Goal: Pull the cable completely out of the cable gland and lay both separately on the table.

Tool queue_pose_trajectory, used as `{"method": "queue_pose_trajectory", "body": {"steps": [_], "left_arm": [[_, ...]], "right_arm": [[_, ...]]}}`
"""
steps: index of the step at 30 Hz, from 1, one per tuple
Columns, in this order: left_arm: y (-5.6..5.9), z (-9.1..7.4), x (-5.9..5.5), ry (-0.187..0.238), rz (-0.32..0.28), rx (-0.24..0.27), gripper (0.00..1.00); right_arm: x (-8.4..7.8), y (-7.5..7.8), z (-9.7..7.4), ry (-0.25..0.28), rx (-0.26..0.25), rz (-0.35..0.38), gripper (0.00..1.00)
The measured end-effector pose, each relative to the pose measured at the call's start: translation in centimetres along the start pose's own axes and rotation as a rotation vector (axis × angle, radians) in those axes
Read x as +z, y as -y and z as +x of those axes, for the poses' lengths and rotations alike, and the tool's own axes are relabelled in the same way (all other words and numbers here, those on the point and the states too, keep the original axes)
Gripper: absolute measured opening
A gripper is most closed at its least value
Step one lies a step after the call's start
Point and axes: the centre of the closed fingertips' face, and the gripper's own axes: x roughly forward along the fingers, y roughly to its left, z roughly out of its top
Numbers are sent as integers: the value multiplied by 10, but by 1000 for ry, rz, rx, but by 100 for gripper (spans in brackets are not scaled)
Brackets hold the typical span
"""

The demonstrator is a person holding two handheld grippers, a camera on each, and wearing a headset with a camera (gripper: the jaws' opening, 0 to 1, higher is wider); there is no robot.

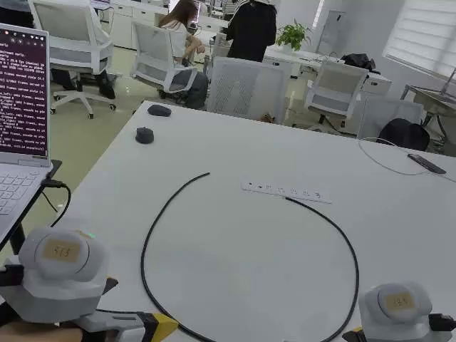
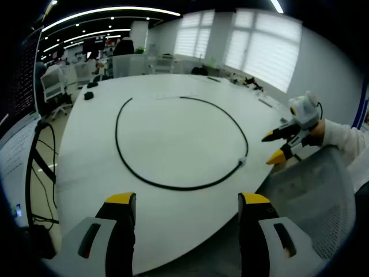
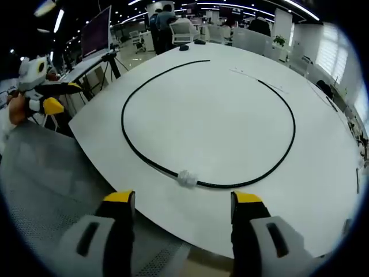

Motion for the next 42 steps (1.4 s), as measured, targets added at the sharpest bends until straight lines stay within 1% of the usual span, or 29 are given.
{"method": "queue_pose_trajectory", "body": {"steps": [3, 7, 11, 18, 30, 36, 38, 40, 42], "left_arm": [[1, 0, -1, -5, 2, -3, 71], [1, 0, -1, -4, -1, -4, 70], [1, 0, -1, -7, -9, -6, 70], [1, 1, -2, -11, -3, -6, 70], [-3, 1, -3, -14, -6, 0, 69], [-4, 1, -4, -15, -11, 7, 68], [-5, 2, -5, -18, -24, 6, 68], [-4, 3, -4, -6, -61, -12, 69], [-6, 1, -2, 11, -82, -15, 70]], "right_arm": [[0, 0, 0, -2, -1, 1, 68], [-1, -1, 0, -3, 8, 4, 66], [-1, -1, 0, -4, 4, 0, 65], [0, 0, 0, -3, 1, 4, 65], [-1, -1, 1, -12, 6, -9, 64], [-1, -3, 3, -13, 18, -20, 63], [0, -3, 3, -10, 24, -21, 61], [0, -3, 3, -9, 29, -14, 60], [1, -2, 2, 1, 32, -4, 57]]}}
